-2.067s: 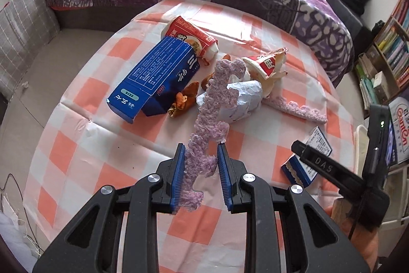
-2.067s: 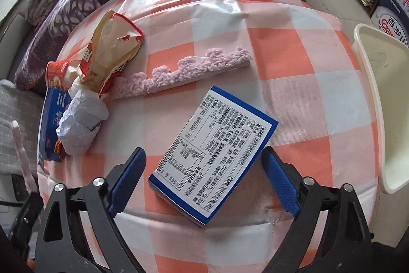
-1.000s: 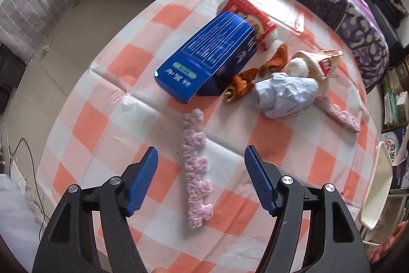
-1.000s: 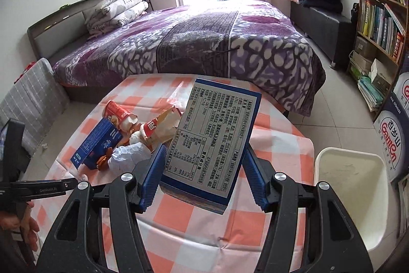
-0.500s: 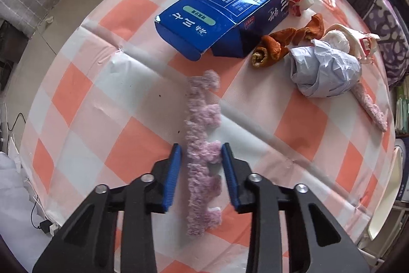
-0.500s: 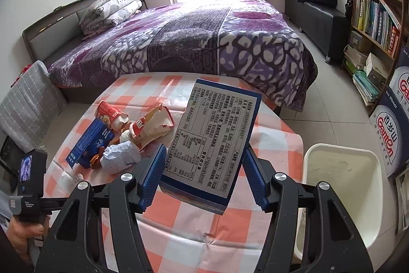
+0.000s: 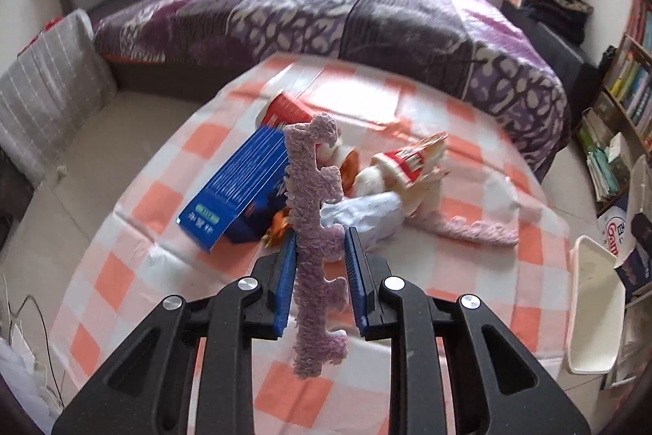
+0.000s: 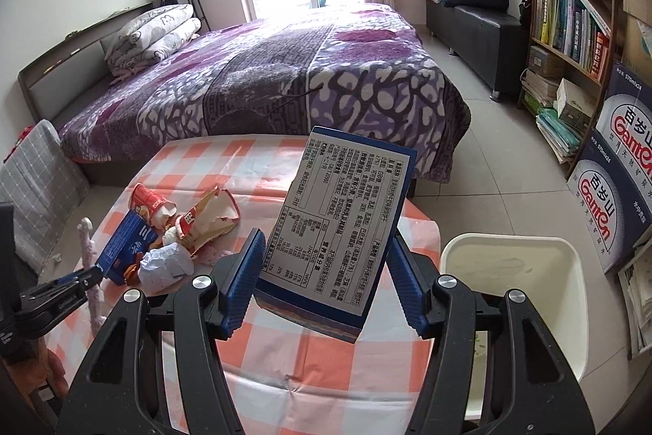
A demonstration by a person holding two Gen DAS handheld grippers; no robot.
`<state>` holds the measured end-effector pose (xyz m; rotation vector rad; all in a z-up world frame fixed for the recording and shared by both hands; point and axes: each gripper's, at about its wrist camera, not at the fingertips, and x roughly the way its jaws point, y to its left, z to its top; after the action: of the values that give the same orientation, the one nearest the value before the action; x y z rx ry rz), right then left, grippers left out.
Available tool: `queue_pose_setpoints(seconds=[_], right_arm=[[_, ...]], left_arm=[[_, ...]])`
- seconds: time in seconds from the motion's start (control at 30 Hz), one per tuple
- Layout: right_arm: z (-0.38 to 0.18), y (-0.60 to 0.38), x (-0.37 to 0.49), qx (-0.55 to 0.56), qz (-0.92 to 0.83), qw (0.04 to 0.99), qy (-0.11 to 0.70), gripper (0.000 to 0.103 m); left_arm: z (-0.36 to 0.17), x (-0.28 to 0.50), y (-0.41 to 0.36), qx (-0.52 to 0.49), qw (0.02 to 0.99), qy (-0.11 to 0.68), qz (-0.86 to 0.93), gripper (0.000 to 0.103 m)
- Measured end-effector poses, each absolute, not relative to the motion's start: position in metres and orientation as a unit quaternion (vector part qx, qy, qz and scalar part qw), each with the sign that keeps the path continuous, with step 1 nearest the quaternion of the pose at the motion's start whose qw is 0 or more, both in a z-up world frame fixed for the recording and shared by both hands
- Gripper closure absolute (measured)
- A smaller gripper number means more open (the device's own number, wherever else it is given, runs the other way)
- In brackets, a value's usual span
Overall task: Collect trash
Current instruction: 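Carry the pink strip and medicine box over the bin and release both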
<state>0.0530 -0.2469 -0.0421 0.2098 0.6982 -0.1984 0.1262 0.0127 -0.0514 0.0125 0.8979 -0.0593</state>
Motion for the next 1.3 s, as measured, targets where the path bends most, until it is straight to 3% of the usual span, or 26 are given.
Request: queue_pose_setpoints(seconds=[0.23,0.73,0.83,0.87,1.0,1.3], right_arm=[[-0.038,-0.283,0.040,0.118,-0.148,0.920,0.342,0.045],[-0.039,-0.378,-0.004,0.175,-0.285,0.879,0.341,0.044],[-0.036,-0.388,-0.012,0.176,-0.303,0.877,0.328,0.034],[-0.034,-0.391,-0.016,0.176,-0.309,0.878,0.321,0.025],[-0.027,-0.398,-0.024,0.168,-0.323,0.881,0.303,0.016],[-0.011,-0.425,-0.043,0.227,-0.334,0.875,0.266,0.015]], left_arm=[[-0.032,0.108,-0.034,0.013,0.921,0.379,-0.088,0.079],[-0.030,0.079,-0.126,0.043,0.909,0.364,-0.196,0.079],[-0.030,0.074,-0.144,0.042,0.904,0.367,-0.217,0.079],[-0.030,0.072,-0.150,0.044,0.902,0.366,-0.223,0.079],[-0.032,0.065,-0.171,0.054,0.896,0.366,-0.247,0.079],[-0.046,0.054,-0.217,0.039,0.857,0.406,-0.314,0.079]])
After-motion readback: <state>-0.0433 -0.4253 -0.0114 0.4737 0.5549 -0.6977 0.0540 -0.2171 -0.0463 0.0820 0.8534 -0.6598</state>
